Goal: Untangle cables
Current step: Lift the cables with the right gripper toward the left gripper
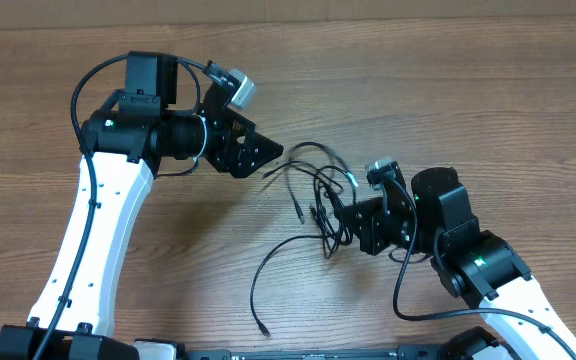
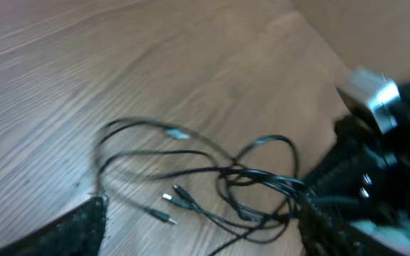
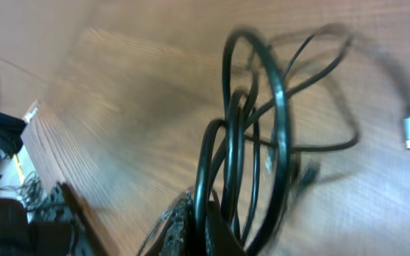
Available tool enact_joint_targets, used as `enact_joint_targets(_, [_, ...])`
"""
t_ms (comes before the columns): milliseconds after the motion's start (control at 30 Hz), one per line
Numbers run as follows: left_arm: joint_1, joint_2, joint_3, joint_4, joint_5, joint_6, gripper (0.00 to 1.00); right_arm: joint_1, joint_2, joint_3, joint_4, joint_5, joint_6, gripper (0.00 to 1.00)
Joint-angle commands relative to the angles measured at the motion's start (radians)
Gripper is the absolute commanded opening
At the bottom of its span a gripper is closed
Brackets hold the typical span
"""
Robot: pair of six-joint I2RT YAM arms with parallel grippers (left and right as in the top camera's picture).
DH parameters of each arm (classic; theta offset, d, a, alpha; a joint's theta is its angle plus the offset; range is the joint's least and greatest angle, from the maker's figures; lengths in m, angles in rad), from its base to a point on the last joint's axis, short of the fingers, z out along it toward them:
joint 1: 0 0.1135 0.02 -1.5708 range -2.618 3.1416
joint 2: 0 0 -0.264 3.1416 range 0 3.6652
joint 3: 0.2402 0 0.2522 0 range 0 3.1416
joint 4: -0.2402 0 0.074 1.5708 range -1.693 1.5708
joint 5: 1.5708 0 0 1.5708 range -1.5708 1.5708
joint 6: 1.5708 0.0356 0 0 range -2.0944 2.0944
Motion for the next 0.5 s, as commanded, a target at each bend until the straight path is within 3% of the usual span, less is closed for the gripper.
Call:
enact_joint_targets(0, [-0.008, -0.006, -0.002, -0.034, 0.122, 0.158, 0.75, 0.004, -0.017, 0.034, 0.098, -0.021, -0.048, 0.04])
enact_joint_targets(467, [-0.11, -0.006, -0.002, -0.127, 0.135, 0.342, 0.64, 0.003, -0.017, 0.034, 0.372, -0.021, -0.013, 0.04])
